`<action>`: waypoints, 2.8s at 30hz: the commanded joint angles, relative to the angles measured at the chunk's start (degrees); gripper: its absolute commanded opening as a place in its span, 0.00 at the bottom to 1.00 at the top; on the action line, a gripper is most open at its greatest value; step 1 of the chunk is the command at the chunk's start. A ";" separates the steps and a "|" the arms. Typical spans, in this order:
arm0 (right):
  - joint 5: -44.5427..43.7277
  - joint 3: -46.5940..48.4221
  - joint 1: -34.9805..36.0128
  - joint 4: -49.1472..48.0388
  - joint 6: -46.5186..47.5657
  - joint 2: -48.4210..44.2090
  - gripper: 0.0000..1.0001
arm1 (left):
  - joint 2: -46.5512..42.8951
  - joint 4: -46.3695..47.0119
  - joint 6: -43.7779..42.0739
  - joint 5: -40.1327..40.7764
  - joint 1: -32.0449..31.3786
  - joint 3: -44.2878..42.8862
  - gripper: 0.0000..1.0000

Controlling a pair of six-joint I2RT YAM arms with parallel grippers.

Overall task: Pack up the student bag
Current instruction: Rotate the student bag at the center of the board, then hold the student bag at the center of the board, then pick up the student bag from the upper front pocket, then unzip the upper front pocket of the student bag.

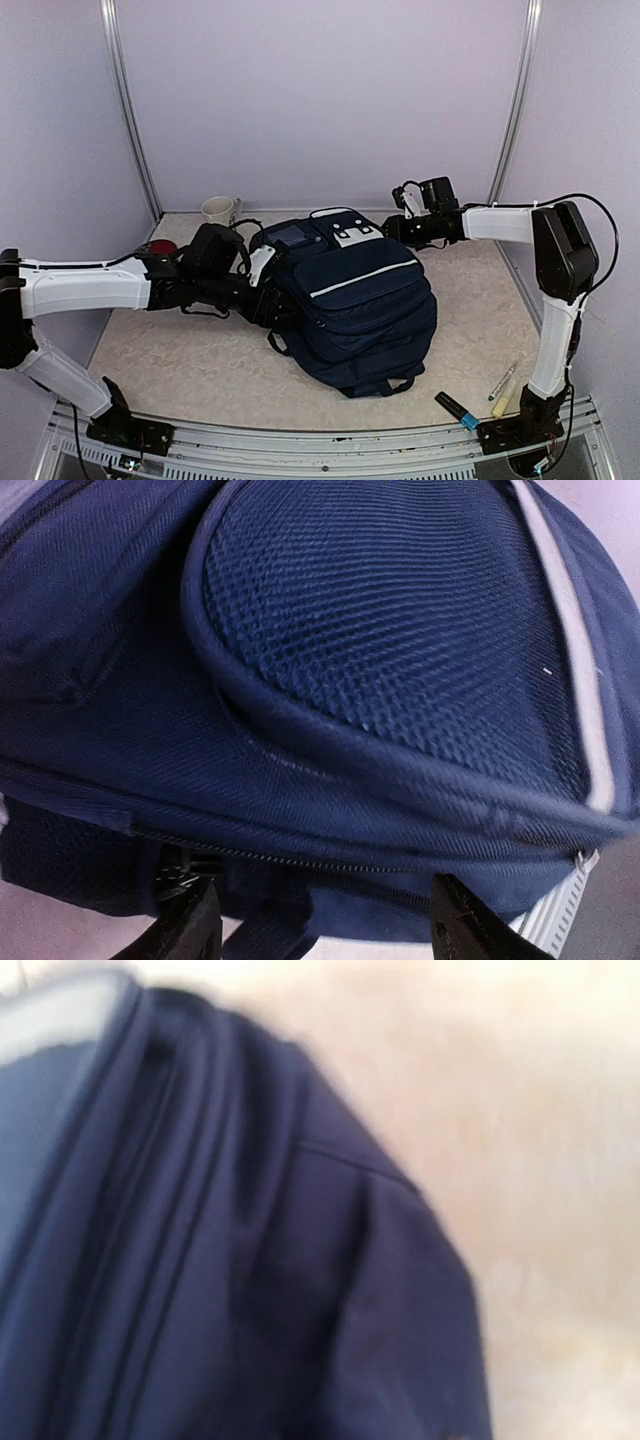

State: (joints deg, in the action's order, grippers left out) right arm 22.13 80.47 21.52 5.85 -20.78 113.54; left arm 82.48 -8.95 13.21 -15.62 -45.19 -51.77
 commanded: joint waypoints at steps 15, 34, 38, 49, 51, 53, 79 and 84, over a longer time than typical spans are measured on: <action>18.06 -25.70 -3.57 -1.17 0.74 -25.09 0.48 | 10.17 -4.97 -17.92 8.03 -1.35 -32.28 0.79; 15.84 -28.41 10.47 8.54 8.46 -37.65 0.45 | 26.89 -13.36 -28.96 2.88 -6.39 -42.40 0.99; 18.55 -29.80 10.47 8.30 14.14 -38.00 0.42 | 29.20 -14.31 -29.15 3.93 -6.40 -43.70 0.99; 32.69 -34.44 4.33 5.02 19.48 -35.42 0.44 | 28.39 -12.29 -26.77 5.45 -4.02 -39.07 0.99; 33.20 -36.79 3.61 3.73 19.29 -35.85 0.47 | 28.15 -11.71 -26.53 5.51 -3.63 -38.30 0.99; 33.83 -38.14 3.62 2.20 19.27 -36.28 0.49 | 28.11 -11.57 -26.65 5.78 -3.51 -38.07 0.99; 33.48 -35.97 7.32 -4.37 19.41 -28.16 0.11 | 27.05 -10.92 -27.74 7.83 -4.47 -36.94 0.99; 27.73 -39.75 8.82 -2.75 17.71 -35.61 0.00 | 26.94 -10.01 -27.47 8.21 -4.38 -37.07 0.99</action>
State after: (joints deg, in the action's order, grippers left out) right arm 53.34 43.29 28.25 2.09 -2.15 83.85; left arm 110.41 -17.82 -13.54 -10.22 -49.80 -90.04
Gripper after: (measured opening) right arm 0.094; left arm 0.989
